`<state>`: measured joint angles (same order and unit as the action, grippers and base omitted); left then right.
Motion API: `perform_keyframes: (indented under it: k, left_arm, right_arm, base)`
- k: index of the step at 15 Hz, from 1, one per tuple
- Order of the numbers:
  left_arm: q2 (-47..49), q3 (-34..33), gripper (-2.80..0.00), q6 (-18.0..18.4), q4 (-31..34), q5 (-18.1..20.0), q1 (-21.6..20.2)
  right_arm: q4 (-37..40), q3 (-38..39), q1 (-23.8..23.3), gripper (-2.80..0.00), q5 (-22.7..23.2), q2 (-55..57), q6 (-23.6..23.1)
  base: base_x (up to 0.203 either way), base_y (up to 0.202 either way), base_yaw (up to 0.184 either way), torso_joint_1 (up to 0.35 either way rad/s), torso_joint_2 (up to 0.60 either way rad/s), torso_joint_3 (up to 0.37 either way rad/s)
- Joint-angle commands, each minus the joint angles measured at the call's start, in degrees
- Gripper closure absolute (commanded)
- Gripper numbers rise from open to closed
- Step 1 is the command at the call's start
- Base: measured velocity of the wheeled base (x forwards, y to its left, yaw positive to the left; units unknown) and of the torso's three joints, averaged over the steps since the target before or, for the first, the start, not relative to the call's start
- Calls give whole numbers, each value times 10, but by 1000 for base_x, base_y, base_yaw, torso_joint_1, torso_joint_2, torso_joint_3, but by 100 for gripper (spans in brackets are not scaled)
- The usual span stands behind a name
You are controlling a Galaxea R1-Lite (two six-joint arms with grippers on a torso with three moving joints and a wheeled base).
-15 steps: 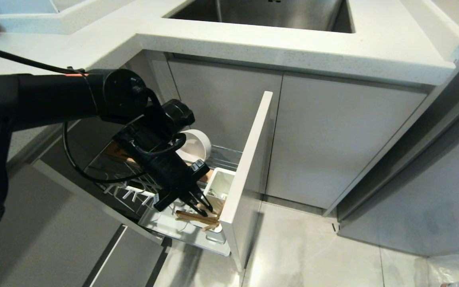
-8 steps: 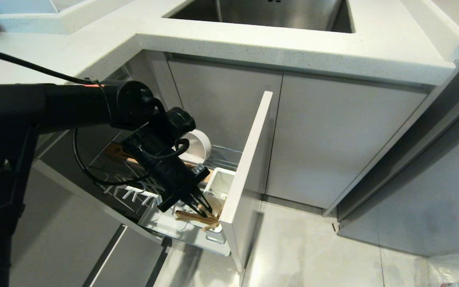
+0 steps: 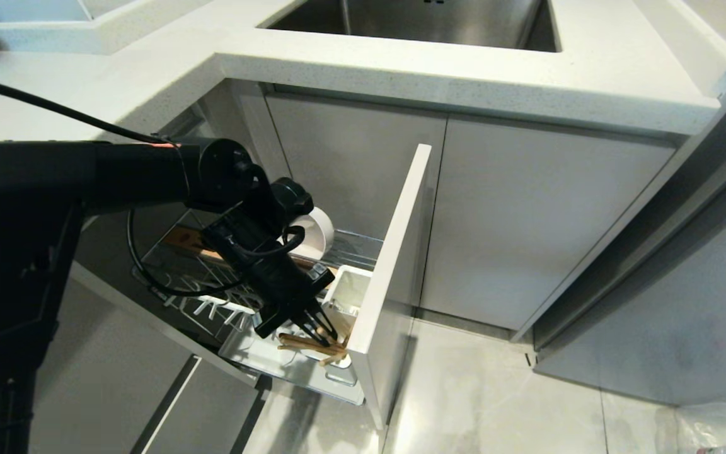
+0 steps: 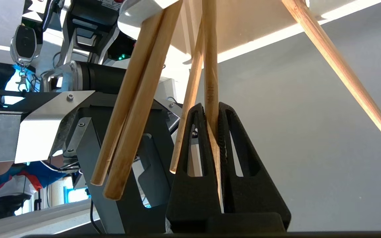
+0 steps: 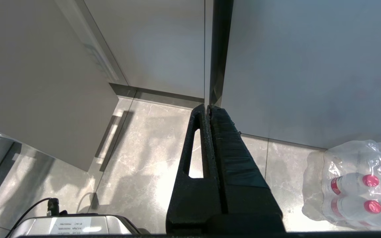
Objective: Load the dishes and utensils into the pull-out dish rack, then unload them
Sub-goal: Pick up the chopsticks and place it in the cupboard
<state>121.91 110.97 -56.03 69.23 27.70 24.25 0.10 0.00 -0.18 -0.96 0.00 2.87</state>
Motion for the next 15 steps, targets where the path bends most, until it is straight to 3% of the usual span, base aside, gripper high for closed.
perform_keyframes:
  k: [1, 10, 11, 15]
  left_arm:
    - [1, 0, 0, -3, 4, 2, -1]
    - [-11, 1, 0, 9, 7, 1, -8]
    - [-11, 1, -280, 10, 7, 1, -8]
    - [-12, 1, -280, 10, 7, 1, -8]
  right_arm:
    - [0, 1, 0, 0, 0, 0, 0]
    - [0, 1, 0, 0, 0, 0, 0]
    - [0, 1, 0, 0, 0, 0, 0]
    - [0, 1, 0, 0, 0, 0, 0]
  base:
    - [0, 0, 0, 0, 0, 0]
    - [0, 0, 0, 0, 0, 0]
    - [0, 0, 0, 0, 0, 0]
    - [0, 0, 0, 0, 0, 0]
